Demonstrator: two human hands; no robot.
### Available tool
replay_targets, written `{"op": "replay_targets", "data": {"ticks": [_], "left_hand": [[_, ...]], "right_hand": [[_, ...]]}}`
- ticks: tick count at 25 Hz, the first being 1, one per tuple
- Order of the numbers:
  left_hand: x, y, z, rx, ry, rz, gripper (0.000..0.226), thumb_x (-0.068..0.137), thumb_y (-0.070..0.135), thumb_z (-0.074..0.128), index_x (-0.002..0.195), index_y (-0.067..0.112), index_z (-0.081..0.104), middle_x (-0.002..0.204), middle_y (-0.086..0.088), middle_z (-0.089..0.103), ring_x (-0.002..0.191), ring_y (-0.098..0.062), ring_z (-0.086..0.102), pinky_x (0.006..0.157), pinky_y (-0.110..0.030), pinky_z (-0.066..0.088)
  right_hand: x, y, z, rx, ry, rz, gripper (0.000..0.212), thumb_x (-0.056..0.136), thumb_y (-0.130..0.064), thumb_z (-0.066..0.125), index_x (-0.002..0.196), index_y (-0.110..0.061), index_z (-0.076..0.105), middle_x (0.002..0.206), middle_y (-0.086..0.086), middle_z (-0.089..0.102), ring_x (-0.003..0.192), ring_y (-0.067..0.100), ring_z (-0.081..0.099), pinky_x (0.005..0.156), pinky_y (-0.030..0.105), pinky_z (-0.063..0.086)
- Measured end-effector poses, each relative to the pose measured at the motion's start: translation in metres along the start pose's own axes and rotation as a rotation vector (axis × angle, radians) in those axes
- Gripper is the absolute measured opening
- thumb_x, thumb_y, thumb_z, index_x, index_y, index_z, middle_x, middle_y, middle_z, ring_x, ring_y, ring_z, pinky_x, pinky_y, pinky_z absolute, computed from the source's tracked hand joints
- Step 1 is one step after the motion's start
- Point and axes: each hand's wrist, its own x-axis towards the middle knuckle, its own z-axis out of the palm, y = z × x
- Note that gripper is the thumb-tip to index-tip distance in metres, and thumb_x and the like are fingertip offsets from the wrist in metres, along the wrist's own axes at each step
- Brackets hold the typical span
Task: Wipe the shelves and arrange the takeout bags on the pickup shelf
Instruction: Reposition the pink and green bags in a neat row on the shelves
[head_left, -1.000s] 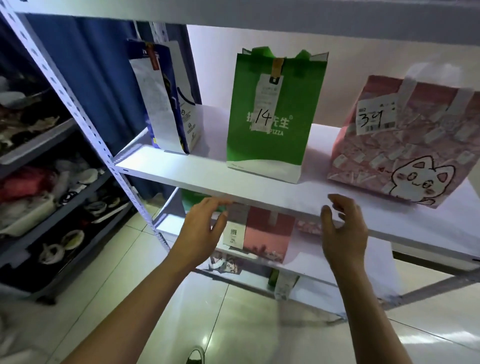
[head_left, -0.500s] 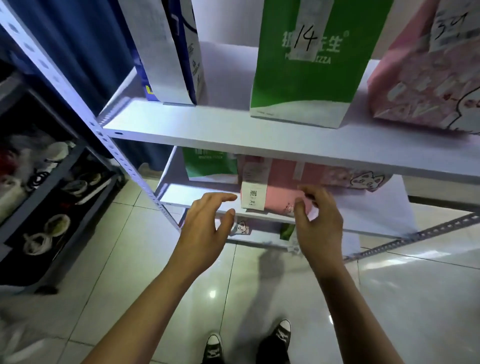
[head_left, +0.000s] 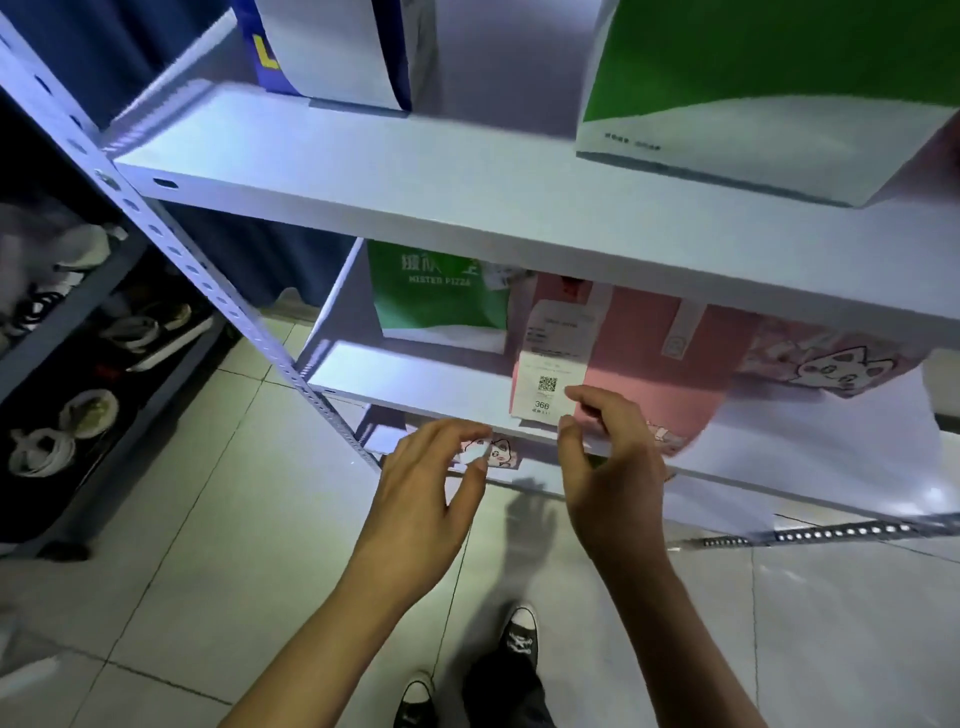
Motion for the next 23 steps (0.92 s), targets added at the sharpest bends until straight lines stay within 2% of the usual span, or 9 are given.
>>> {"op": "replay_targets", "data": {"ticks": [2, 4, 6, 8, 10, 13, 15, 19, 23], "left_hand": [[0.011, -0.015, 0.012, 0.009, 0.049, -0.03, 0.028, 0.101, 0.029, 0.053, 0.127, 0.039, 0.054, 0.125, 0.026, 0.054, 0.119, -0.003, 0.05, 0.101, -0.029, 0.043], [0.024, -0.029, 0.029, 0.005, 0.076, -0.022, 0.028, 0.1, 0.03, 0.053, 0.127, 0.039, 0.054, 0.125, 0.025, 0.053, 0.118, -0.001, 0.049, 0.102, -0.03, 0.043], [0.038, -0.046, 0.045, -0.009, 0.095, -0.001, 0.028, 0.101, 0.031, 0.052, 0.127, 0.041, 0.052, 0.125, 0.027, 0.051, 0.118, 0.001, 0.047, 0.102, -0.029, 0.042], [0.05, -0.068, 0.061, -0.012, 0.115, 0.042, 0.027, 0.101, 0.034, 0.051, 0.126, 0.043, 0.051, 0.125, 0.028, 0.048, 0.121, -0.001, 0.046, 0.102, -0.027, 0.041], [0.06, -0.092, 0.074, -0.011, 0.145, 0.092, 0.026, 0.101, 0.037, 0.049, 0.126, 0.043, 0.05, 0.125, 0.029, 0.048, 0.122, -0.003, 0.045, 0.102, -0.028, 0.041], [0.074, -0.124, 0.088, -0.026, 0.201, 0.173, 0.025, 0.101, 0.035, 0.049, 0.125, 0.042, 0.054, 0.125, 0.029, 0.051, 0.126, -0.003, 0.045, 0.102, -0.03, 0.042], [0.079, -0.139, 0.095, -0.008, 0.25, 0.255, 0.026, 0.101, 0.033, 0.05, 0.124, 0.042, 0.055, 0.125, 0.028, 0.053, 0.125, -0.006, 0.048, 0.098, -0.032, 0.045], [0.107, -0.174, 0.096, 0.053, 0.355, 0.318, 0.025, 0.097, 0.04, 0.047, 0.12, 0.042, 0.056, 0.123, 0.03, 0.054, 0.123, -0.006, 0.049, 0.1, -0.029, 0.042], [0.114, -0.208, 0.113, 0.058, 0.382, 0.372, 0.022, 0.097, 0.037, 0.05, 0.116, 0.037, 0.061, 0.117, 0.028, 0.055, 0.117, -0.005, 0.051, 0.095, -0.026, 0.042]], "right_hand": [[0.008, 0.01, 0.018, 0.02, -0.048, 0.062, 0.03, 0.092, -0.009, 0.066, 0.12, -0.02, 0.067, 0.115, -0.008, 0.065, 0.107, 0.014, 0.065, 0.092, 0.044, 0.056], [0.016, 0.023, 0.035, 0.038, -0.059, 0.011, 0.03, 0.092, -0.005, 0.066, 0.119, -0.015, 0.068, 0.115, -0.002, 0.067, 0.107, 0.016, 0.065, 0.094, 0.042, 0.056], [0.022, 0.038, 0.053, 0.09, -0.042, -0.089, 0.029, 0.092, 0.0, 0.066, 0.118, -0.012, 0.067, 0.113, 0.002, 0.067, 0.105, 0.018, 0.066, 0.094, 0.028, 0.054], [0.027, 0.049, 0.07, 0.167, -0.026, -0.102, 0.033, 0.095, -0.006, 0.065, 0.119, -0.029, 0.064, 0.114, -0.008, 0.065, 0.107, 0.012, 0.065, 0.09, 0.014, 0.049], [0.029, 0.057, 0.088, 0.217, -0.06, -0.092, 0.033, 0.096, -0.018, 0.062, 0.116, -0.044, 0.061, 0.116, -0.021, 0.062, 0.112, 0.005, 0.063, 0.09, 0.018, 0.049], [0.032, 0.07, 0.113, 0.228, -0.059, -0.162, 0.031, 0.097, -0.025, 0.061, 0.123, -0.041, 0.06, 0.123, -0.022, 0.06, 0.118, 0.005, 0.06, 0.097, 0.029, 0.05], [0.033, 0.073, 0.13, 0.23, -0.047, -0.216, 0.033, 0.096, -0.025, 0.061, 0.125, -0.04, 0.06, 0.124, -0.023, 0.059, 0.12, 0.004, 0.058, 0.1, 0.031, 0.05], [0.036, 0.087, 0.155, 0.209, -0.024, -0.353, 0.037, 0.095, -0.026, 0.062, 0.127, -0.045, 0.057, 0.125, -0.023, 0.059, 0.124, 0.002, 0.055, 0.099, 0.023, 0.046], [0.023, 0.106, 0.163, 0.193, 0.048, -0.435, 0.037, 0.094, -0.026, 0.062, 0.126, -0.043, 0.057, 0.121, -0.022, 0.061, 0.121, 0.004, 0.058, 0.095, 0.012, 0.042]]}}
